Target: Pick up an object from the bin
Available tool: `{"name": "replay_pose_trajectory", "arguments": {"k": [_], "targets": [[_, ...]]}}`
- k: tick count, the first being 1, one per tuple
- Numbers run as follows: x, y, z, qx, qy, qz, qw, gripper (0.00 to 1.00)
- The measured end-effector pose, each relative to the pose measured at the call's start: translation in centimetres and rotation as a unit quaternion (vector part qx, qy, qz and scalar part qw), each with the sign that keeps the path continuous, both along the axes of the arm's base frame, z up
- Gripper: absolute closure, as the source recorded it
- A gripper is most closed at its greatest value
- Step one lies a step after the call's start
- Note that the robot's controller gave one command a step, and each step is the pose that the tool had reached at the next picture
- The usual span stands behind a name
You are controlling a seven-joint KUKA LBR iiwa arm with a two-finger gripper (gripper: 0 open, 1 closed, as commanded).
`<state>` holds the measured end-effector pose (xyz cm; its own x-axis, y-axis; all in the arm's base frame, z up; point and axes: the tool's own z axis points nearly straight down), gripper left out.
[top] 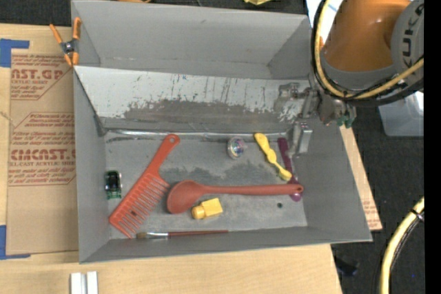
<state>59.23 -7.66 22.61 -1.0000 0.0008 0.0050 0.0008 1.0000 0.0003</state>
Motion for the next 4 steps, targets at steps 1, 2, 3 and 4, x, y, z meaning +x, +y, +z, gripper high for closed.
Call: {"name": "replay_pose_trajectory", "arguments": {"k": [1, 2, 3, 4], "targets": [[0.1, 0.0, 0.5, -0.001, -0.0041, 0.001, 1.0, 0.0], [-6.3, 5.4, -6.8, 0.0, -0.0015, 0.004, 1.0, 0.0], [-7.3, 6.6, -6.7, -0.002, -0.0111, 0.004, 0.9999, 0.0], [-10.4, 4.5, -8.0, 0.0, -0.0048, -0.062, 0.9981, 0.0]]}}
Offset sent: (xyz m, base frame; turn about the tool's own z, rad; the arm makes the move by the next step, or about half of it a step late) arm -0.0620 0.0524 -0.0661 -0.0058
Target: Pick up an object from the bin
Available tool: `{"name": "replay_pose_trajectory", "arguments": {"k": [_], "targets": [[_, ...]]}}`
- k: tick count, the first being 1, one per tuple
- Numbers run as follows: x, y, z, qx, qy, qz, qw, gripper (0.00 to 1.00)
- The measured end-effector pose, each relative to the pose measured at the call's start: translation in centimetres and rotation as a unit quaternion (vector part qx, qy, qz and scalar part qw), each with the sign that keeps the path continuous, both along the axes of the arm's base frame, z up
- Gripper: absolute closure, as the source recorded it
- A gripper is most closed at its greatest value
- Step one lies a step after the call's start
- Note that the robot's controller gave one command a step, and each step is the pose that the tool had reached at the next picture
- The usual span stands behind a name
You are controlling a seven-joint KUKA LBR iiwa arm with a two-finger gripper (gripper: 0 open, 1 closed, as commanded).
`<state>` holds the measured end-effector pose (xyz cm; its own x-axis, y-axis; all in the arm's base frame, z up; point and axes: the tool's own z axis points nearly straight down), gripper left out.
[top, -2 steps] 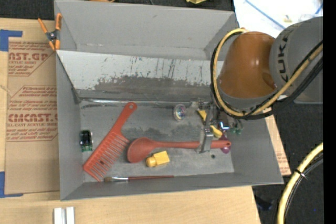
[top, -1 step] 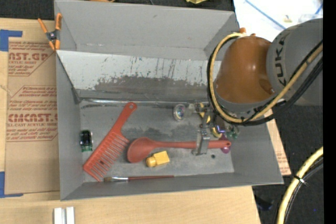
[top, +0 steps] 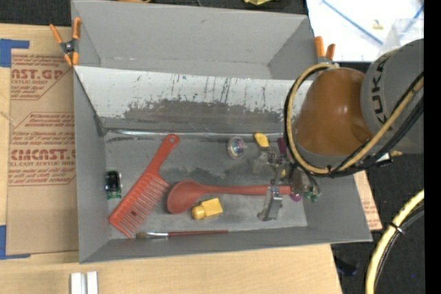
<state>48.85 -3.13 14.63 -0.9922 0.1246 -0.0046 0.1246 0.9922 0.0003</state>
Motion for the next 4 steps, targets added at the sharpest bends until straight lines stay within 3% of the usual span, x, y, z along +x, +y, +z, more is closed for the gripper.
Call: {"name": "replay_pose_trajectory", "arguments": {"k": [1, 2, 4], "targets": [[-0.1, -1.5, -7.6, -0.002, -0.0079, 0.043, 0.999, 0.0], [-0.6, -2.5, -7.7, 0.0, -0.0075, -0.001, 1.0, 1.0], [-0.8, -2.4, -5.9, 0.001, -0.0056, -0.001, 1.0, 1.0]]}}
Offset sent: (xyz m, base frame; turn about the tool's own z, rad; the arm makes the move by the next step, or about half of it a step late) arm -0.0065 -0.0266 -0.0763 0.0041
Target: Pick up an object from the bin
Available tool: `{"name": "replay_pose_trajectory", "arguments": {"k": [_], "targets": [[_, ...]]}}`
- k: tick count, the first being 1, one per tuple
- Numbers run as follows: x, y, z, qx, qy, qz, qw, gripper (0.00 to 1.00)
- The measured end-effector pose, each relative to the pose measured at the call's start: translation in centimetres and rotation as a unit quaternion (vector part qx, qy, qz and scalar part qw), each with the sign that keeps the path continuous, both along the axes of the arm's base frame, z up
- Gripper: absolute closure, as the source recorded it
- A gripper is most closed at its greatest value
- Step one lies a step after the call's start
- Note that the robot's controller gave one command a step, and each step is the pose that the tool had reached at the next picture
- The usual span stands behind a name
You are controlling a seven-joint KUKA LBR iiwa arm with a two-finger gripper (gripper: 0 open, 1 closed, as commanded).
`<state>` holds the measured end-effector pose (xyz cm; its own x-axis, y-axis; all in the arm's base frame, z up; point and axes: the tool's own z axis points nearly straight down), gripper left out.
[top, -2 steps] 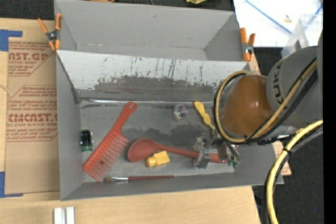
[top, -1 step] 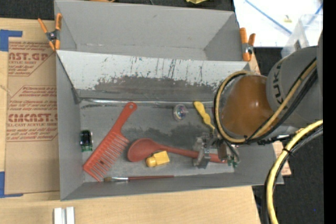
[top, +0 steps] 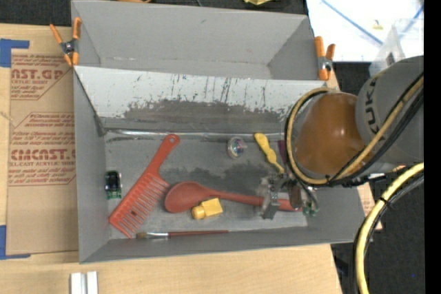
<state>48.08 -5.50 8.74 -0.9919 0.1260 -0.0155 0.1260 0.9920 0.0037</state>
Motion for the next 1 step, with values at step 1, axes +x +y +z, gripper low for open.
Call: {"name": "replay_pose_trajectory", "arguments": {"k": [1], "targets": [[-0.19, 0.07, 4.56, 0.001, 0.0038, 0.0, 1.0, 1.0]]}}
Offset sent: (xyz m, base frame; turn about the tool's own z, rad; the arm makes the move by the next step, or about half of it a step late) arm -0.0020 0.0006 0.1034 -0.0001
